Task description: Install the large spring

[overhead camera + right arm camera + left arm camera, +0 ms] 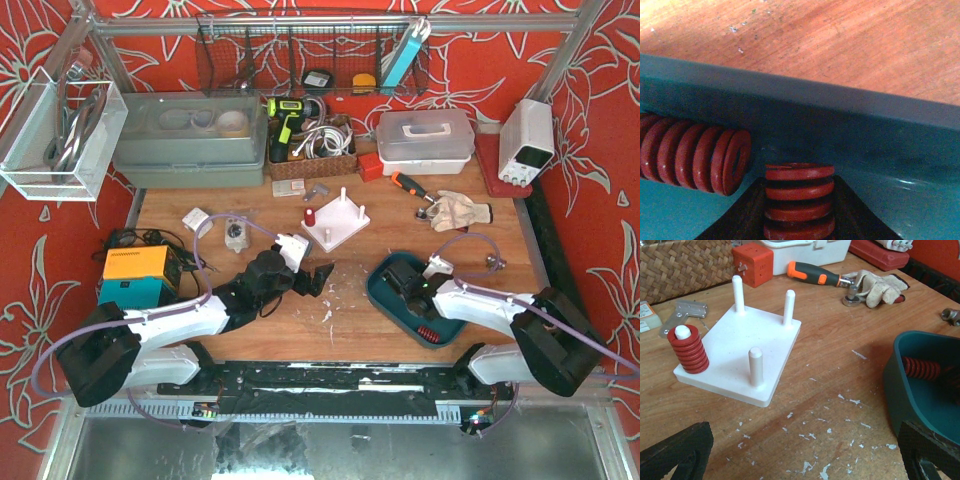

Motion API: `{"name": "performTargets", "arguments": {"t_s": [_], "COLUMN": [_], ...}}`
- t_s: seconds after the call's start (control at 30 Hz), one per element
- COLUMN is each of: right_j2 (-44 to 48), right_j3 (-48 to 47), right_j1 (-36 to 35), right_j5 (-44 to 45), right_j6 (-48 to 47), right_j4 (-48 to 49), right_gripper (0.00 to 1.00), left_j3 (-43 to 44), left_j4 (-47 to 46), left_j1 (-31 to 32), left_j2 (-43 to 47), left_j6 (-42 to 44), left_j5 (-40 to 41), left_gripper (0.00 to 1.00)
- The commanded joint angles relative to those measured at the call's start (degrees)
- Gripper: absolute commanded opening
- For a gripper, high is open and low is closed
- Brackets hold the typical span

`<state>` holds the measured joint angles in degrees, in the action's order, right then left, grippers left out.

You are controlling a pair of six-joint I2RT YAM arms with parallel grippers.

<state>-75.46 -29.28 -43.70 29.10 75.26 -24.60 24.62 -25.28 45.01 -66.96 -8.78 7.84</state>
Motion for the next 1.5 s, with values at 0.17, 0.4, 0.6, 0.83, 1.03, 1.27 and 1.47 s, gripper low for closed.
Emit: {"name": "performTargets", "arguments": {"t_s": [0.17,0.4,0.6,0.83,1.03,1.27,1.47], "right_j2": [9.5,23.6,27.5,21.0,16.9,15.0,14.5], "right_j3": [-0.4,-1.0,-1.3,-4.0,-3.1,2.8,8.4], "right_j1": [0.2,0.2,0.2,-0.9,-5.1,-8.4,-10.8], "right_j5": [0.4,0.7,-3.9,-15.3,-20.6,-30.8,-31.3], "right_j6": [-9.2,-27.1,-42.7,-54.4,-65.0,-75.6,-81.3], "right_j4": [-1.1,1.5,11.2,22.6,35.9,52.1,59.6], "right_gripper": [0.13,0.06,0.06,0.06,0.06,0.05,0.01], "left_j3": [1.4,1.7,2.4,3.3,5.5,9.5,11.3], "left_j4": [-0.1,0.4,2.7,8.6,19.2,25.3,25.3], "left_j1": [0.3,0.3,0.3,0.2,-0.5,-1.4,-1.4], "left_j2": [-0.5,-1.1,-0.6,3.0,9.4,15.8,15.1], "left_j6": [0.2,-0.9,-4.0,-11.8,-16.9,-16.4,-15.8], "left_j5": [0.9,2.1,2.9,1.8,0.4,-5.7,-15.2], "left_gripper": [1.0,1.0,1.0,1.0,1.0,0.91,0.68]}}
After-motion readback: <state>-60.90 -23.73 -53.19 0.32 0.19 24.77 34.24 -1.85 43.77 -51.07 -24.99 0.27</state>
